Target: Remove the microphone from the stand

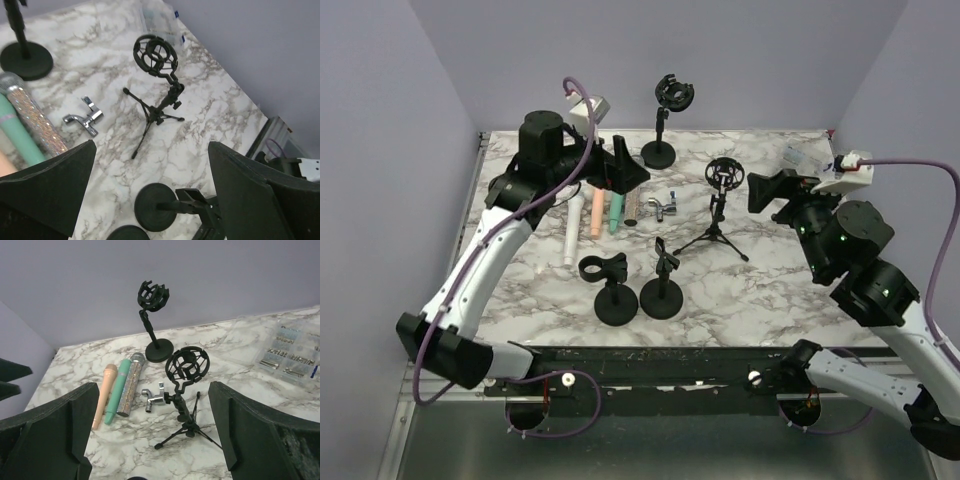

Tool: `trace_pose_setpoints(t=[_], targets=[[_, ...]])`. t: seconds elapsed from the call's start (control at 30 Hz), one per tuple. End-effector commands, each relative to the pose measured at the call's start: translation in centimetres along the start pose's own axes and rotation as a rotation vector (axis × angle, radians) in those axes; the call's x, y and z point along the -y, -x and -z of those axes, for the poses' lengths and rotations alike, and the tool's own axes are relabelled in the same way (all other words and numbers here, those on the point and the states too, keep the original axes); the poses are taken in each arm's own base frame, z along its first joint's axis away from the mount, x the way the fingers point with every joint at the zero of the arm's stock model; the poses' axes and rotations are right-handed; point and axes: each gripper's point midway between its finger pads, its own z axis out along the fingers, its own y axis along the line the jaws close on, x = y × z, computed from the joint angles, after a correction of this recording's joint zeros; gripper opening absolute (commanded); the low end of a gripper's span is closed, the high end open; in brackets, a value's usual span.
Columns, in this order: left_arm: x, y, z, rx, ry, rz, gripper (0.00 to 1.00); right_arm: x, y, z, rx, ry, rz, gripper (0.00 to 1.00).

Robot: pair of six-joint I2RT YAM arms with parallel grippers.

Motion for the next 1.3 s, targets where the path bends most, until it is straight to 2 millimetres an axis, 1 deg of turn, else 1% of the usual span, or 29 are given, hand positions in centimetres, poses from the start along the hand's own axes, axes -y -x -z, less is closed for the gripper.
trace_pose_setpoints(t=[0.0,0.07,0.13,0.17,0.3,0.47,0.57,0.7,0.77,0.83,0.93,1.0,1.13,1.2,1.27], targets=[[2.8,4.4,5.2,0.255,0.053,-0.225,0.98,0.6,-0.3,1.8,-0.042,0.034,0.011,1.00],[3.8,4.9,8.0,0.347,0.076,-0.269,0.99,0.5,0.3,2.6,-0.036,0.064,0.012,1.00],[5.3,5.4,11.5,0.440,0.092,-0.312,0.99,0.7,0.8,3.2,-0.028,0.074,0.013,1.00],[6.0,5.3,12.9,0.471,0.097,-0.331,0.99,0.9,1.1,3.5,-0.024,0.074,0.012,1.00],[8.5,5.3,19.6,0.614,0.145,-0.392,0.98,1.5,2.5,4.9,0.009,0.084,-0.010,1.00],[11.0,4.6,27.2,0.772,0.212,-0.464,0.99,2.8,5.1,7.1,0.075,0.090,-0.050,1.00],[11.8,3.9,31.0,0.853,0.262,-0.499,0.99,4.0,6.6,8.6,0.114,0.079,-0.069,1.00],[11.9,2.8,35.3,0.944,0.351,-0.501,0.98,5.6,8.4,10.5,0.159,0.056,-0.079,1.00],[12.0,2.3,37.2,0.990,0.382,-0.497,0.99,6.4,9.1,11.3,0.179,0.037,-0.086,1.00],[12.2,1.8,38.5,1.031,0.397,-0.496,0.99,7.0,9.7,11.9,0.195,0.025,-0.093,1.00],[12.1,1.2,39.9,1.070,0.424,-0.491,0.98,7.5,10.4,12.5,0.209,0.015,-0.106,1.00],[11.9,0.9,40.3,1.075,0.439,-0.486,0.99,7.7,10.6,12.7,0.214,0.010,-0.115,1.00],[11.6,0.6,40.4,1.074,0.449,-0.482,0.98,8.1,10.6,13.0,0.223,0.004,-0.131,1.00],[11.5,0.5,40.3,1.071,0.449,-0.479,0.99,7.4,10.0,12.7,0.207,0.038,-0.105,1.00],[11.6,0.4,40.2,1.071,0.443,-0.475,0.99,7.2,9.5,12.3,0.176,0.032,-0.106,1.00]])
